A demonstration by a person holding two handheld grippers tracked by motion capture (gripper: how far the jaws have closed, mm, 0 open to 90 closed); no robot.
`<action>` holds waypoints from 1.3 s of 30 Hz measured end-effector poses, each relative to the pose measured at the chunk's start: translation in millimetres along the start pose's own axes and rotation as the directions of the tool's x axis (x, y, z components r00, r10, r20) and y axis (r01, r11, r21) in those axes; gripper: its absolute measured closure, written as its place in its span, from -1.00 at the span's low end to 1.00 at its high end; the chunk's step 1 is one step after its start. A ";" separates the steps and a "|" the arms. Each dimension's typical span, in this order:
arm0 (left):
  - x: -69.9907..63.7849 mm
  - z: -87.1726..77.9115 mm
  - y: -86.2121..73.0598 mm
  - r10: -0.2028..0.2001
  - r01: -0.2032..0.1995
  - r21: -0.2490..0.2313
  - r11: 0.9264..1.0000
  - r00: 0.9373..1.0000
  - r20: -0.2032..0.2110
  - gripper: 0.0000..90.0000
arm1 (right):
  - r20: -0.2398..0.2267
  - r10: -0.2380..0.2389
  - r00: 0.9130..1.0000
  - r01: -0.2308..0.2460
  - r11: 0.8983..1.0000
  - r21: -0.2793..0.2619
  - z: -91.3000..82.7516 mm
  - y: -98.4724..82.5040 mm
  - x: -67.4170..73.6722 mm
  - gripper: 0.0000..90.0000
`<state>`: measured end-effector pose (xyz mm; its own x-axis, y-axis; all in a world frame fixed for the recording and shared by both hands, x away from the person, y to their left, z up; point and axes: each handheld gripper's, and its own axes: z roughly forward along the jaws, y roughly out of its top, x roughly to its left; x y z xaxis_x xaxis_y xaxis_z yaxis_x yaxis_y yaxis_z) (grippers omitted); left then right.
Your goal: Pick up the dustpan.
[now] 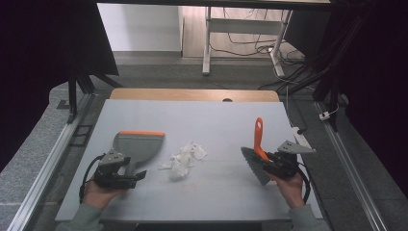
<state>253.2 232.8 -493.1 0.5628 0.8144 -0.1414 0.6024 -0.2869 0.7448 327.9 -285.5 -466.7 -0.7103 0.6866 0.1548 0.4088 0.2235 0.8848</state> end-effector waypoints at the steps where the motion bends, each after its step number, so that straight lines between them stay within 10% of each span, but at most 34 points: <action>1: -0.5 -0.1 0.2 0.001 -0.001 0.002 1.000 1.000 0.000 -0.59 | -0.002 0.003 1.000 -0.003 1.000 -0.004 -0.5 -0.1 -0.5 0.56; 39: -9.0 -9.1 19.3 0.007 -0.007 0.043 0.999 1.000 -0.014 -0.63 | 0.023 -0.021 1.000 0.021 1.000 -0.007 -2.0 3.5 4.5 0.56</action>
<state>254.6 224.5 -471.5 0.5594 0.8191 -0.1272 0.6225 -0.3138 0.7170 324.9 -283.0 -462.0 -0.7050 0.6979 0.1261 0.3900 0.2329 0.8909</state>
